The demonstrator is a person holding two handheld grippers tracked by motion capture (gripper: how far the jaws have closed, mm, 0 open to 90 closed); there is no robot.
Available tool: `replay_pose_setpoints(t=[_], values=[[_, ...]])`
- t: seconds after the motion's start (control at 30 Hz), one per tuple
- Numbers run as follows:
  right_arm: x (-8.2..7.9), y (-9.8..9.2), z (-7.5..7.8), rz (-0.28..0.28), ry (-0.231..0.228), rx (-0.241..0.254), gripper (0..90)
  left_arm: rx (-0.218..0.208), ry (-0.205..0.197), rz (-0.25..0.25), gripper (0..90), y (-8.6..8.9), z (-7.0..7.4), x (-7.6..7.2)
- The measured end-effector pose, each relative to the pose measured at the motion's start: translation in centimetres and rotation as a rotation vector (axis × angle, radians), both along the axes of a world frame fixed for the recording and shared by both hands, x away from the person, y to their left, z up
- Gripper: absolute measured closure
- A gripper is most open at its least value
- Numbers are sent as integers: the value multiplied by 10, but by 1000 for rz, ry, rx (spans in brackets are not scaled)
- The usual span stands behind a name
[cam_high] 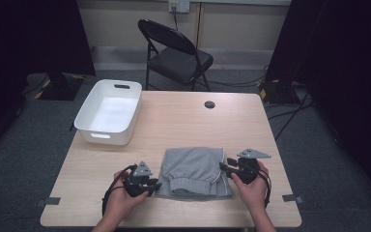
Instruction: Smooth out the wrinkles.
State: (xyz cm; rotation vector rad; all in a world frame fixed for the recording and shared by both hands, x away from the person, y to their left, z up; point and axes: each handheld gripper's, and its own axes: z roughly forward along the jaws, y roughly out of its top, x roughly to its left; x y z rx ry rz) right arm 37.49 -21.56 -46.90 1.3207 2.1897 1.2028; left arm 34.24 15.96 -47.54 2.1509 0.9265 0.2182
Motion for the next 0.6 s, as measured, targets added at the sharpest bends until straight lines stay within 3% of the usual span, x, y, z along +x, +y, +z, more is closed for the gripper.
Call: replay_pose_setpoints(t=[0.03, 0.07, 0.13, 0.17, 0.2, 0.23, 0.27, 0.37, 0.53, 0.6], values=[[3, 2, -4, 8, 7, -9, 582, -23, -32, 35, 577, 6, 6, 10], [4, 3, -6, 10, 13, -14, 596, -23, -32, 35, 595, 6, 6, 10], [6, 4, -9, 17, 24, -21, 647, -16, -70, 81, 597, 10, 11, 31], [6, 4, -9, 17, 24, -21, 647, -16, -70, 81, 611, 10, 11, 31], [7, 4, -11, 30, 31, -36, 691, -26, -73, 106, 615, 6, 10, 46], [7, 4, -11, 30, 31, -36, 691, -26, -73, 106, 620, 6, 10, 46], [7, 4, -12, 32, 33, -39, 699, -7, -77, 104, 621, -1, 7, 60], [7, 5, -13, 35, 30, -56, 704, 12, -68, 121, 640, -8, 0, 79], [6, 5, -15, 37, 30, -54, 706, -10, -50, 107, 676, -17, -4, 93], [6, 5, -16, 37, 32, -53, 705, -41, -37, 105, 677, -21, -4, 97]])
